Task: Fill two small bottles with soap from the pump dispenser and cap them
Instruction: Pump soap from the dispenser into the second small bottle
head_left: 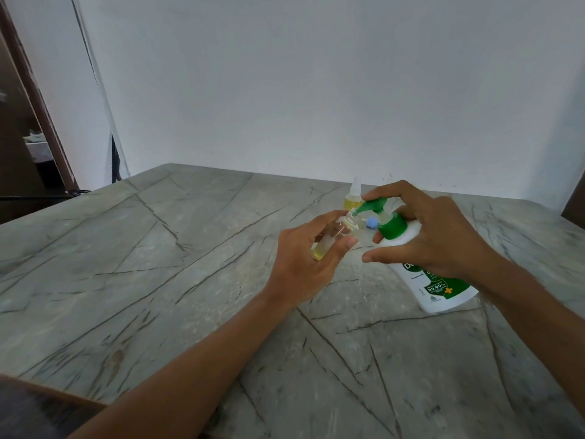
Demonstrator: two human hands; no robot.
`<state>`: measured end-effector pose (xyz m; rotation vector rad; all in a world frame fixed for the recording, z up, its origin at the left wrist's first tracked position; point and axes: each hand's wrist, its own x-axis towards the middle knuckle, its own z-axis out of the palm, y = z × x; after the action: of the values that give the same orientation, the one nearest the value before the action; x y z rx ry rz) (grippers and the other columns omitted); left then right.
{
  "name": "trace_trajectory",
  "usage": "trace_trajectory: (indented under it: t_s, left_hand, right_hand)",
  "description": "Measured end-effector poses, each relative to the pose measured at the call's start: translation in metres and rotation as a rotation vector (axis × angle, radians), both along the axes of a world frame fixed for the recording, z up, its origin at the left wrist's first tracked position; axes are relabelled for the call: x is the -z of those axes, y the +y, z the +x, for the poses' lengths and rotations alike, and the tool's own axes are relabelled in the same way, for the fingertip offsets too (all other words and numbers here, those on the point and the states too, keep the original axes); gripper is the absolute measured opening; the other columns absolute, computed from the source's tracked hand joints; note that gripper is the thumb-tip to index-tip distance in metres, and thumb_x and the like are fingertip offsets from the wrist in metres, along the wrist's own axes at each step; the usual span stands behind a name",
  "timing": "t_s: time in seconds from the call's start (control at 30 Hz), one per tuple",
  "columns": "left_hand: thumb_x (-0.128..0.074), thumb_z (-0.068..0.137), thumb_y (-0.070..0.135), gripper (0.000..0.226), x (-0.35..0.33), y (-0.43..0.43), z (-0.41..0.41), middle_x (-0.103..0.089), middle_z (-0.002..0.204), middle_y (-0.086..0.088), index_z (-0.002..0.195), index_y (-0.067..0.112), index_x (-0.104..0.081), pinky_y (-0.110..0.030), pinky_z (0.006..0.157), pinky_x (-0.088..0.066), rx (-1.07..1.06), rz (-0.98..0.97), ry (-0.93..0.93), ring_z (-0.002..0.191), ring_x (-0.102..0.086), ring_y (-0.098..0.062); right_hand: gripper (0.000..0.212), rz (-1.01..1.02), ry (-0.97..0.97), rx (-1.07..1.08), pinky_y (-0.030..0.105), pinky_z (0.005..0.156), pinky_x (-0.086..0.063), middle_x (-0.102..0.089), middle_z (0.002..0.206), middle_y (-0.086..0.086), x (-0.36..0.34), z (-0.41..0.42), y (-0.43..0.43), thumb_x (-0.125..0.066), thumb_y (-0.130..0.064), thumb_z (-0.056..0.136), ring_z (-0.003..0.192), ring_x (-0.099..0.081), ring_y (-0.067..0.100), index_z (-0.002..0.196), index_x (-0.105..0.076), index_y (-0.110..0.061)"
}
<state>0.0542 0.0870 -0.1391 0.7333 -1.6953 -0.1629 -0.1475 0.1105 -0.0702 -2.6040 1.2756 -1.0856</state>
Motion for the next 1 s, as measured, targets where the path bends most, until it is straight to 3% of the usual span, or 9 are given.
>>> trace_trajectory:
  t_s: [0.1,0.23,0.5,0.7,0.8,1.0]
  left_hand:
    - [-0.064,0.089,0.04,0.045,0.0,0.0001,0.0001,-0.074,0.103,0.004,0.125,0.012,-0.065,-0.026,0.071,-0.06,0.005,-0.022,-0.01,0.087,-0.07,-0.006]
    - [-0.065,0.089,0.038,0.045,0.0007,0.0012,-0.0009,-0.074,0.105,0.003,0.124,0.009,-0.066,-0.026,0.071,-0.059,0.029,-0.033,-0.044,0.087,-0.069,-0.005]
    - [-0.065,0.09,0.036,0.043,-0.0008,0.0005,0.0003,-0.075,0.101,0.004,0.124,0.01,-0.065,-0.025,0.073,-0.06,-0.002,-0.024,0.0,0.086,-0.07,-0.005]
    - [-0.064,0.09,0.038,0.045,-0.001,0.0005,0.0005,-0.074,0.104,0.004,0.125,0.01,-0.065,-0.02,0.075,-0.059,0.005,-0.037,-0.008,0.09,-0.069,-0.003]
    - [-0.064,0.09,0.038,0.045,0.0,0.0004,-0.0004,-0.074,0.106,0.003,0.125,0.01,-0.065,-0.022,0.073,-0.059,0.014,-0.041,-0.049,0.089,-0.069,-0.004]
    - [-0.064,0.09,0.038,0.044,0.0009,-0.0006,-0.0002,-0.075,0.103,0.003,0.125,0.011,-0.065,-0.027,0.069,-0.059,0.001,-0.019,-0.017,0.084,-0.07,-0.007]
  right_hand:
    - [0.065,-0.018,-0.039,-0.017,0.016,0.063,-0.055,-0.071,0.087,-0.016,-0.0003,0.0002,0.001,-0.083,-0.055,0.054,0.077,-0.067,-0.002,0.107,-0.045,-0.056]
    - [0.055,-0.008,-0.06,-0.016,0.003,0.063,-0.048,-0.064,0.083,-0.026,-0.0006,0.0005,0.0022,-0.082,-0.053,0.054,0.079,-0.061,-0.017,0.099,-0.05,-0.048]
    - [0.079,0.008,0.009,-0.012,0.003,0.07,-0.047,-0.069,0.083,-0.023,0.0,-0.0003,0.0008,-0.075,-0.066,0.053,0.079,-0.065,-0.006,0.122,-0.036,-0.062]
    - [0.068,-0.022,-0.022,-0.024,0.008,0.064,-0.051,-0.069,0.084,-0.019,-0.0013,0.0017,0.0024,-0.083,-0.057,0.053,0.08,-0.065,-0.007,0.108,-0.045,-0.057]
    - [0.061,-0.02,-0.046,-0.021,0.005,0.065,-0.049,-0.066,0.084,-0.025,-0.0016,0.0016,0.004,-0.084,-0.054,0.051,0.083,-0.063,-0.012,0.101,-0.049,-0.051]
    - [0.067,-0.001,-0.011,0.006,0.011,0.064,-0.051,-0.07,0.082,-0.021,-0.0017,0.0021,0.0033,-0.075,-0.068,0.049,0.076,-0.066,-0.004,0.108,-0.044,-0.059]
